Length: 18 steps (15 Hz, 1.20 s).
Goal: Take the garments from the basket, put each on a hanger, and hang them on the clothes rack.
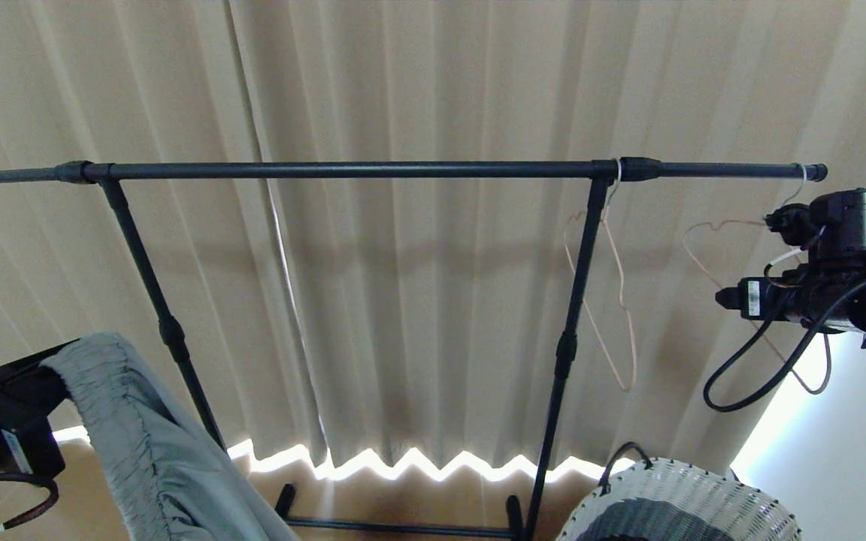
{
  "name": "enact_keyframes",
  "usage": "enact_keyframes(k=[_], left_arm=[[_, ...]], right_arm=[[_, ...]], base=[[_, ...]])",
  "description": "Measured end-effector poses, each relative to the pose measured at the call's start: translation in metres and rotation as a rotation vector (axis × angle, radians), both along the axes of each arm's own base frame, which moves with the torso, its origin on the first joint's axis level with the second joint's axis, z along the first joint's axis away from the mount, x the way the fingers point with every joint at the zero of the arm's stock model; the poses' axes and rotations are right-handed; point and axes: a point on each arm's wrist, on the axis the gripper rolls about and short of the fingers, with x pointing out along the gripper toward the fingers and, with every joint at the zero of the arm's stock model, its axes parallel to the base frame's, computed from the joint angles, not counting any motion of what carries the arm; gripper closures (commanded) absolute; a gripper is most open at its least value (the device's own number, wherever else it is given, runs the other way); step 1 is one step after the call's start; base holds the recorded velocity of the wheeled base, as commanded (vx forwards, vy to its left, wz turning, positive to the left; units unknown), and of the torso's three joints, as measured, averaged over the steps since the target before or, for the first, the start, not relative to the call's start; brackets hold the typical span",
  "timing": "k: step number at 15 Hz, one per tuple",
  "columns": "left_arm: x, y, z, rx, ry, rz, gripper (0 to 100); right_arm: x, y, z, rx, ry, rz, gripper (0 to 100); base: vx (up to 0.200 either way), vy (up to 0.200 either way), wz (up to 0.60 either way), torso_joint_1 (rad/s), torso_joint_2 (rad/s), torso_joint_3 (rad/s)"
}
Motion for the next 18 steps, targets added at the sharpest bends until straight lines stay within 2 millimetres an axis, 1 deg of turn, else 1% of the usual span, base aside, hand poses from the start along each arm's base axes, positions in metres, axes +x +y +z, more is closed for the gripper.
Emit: enact_keyframes(k=[12, 18], left_arm=[[0.000, 0.000, -0.001, 0.001, 0.002, 0.000, 100], [-0.001, 0.000, 0.000, 0.001, -0.003, 0.000, 100]], right_arm=[[0.000, -0.001, 0.002, 0.000, -0.011, 0.004, 100], [-0.016, 0.001, 0.019, -0.001, -0.062, 0.003, 100]], base=[[0.000, 0.000, 0.00, 0.000, 0.00, 0.000], [0.000, 0.000, 0.00, 0.000, 0.00, 0.000]])
